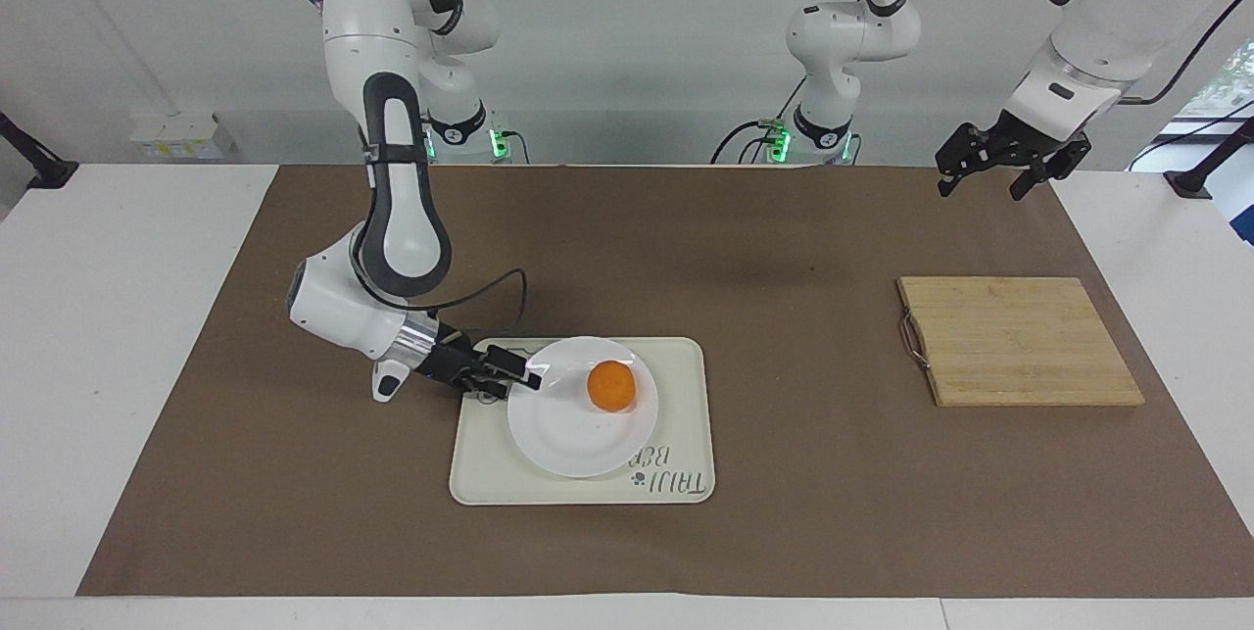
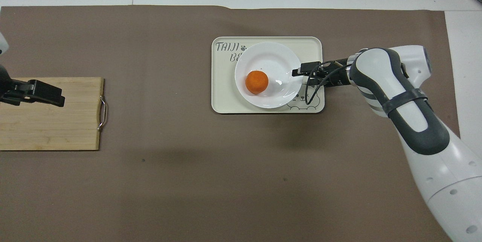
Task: Place orange and plate with both arms
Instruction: 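Release the plate and draw the right gripper back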
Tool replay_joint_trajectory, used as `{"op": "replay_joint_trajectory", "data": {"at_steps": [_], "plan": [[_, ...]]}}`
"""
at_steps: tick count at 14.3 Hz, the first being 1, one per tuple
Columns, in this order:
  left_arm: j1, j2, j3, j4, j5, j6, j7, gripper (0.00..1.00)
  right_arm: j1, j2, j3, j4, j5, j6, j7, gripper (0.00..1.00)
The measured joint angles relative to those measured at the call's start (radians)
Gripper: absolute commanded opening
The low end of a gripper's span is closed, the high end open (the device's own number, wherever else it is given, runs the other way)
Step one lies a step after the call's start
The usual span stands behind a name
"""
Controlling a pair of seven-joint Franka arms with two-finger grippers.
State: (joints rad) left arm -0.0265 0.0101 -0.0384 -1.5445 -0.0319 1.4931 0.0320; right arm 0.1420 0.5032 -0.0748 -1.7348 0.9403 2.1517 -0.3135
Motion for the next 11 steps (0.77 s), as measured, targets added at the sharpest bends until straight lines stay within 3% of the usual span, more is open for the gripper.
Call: {"op": "replay_joint_trajectory", "data": {"at_steps": [3,6,11], "plan": [[0.000,0.000,0.000,0.000,0.000,0.000,0.000,1.00,0.000,-0.056,-0.002,0.002,-0.154,0.001,0.054,1.00],[0.000,0.000,0.000,0.000,0.000,0.000,0.000,1.00,-0.003,-0.121,-0.004,0.002,-0.396,-0.009,0.151,1.00],[0.000,0.000,0.000,0.000,0.000,0.000,0.000,1.00,-0.019,-0.246,-0.017,0.002,-0.685,-0.160,0.261,1.00]]}}
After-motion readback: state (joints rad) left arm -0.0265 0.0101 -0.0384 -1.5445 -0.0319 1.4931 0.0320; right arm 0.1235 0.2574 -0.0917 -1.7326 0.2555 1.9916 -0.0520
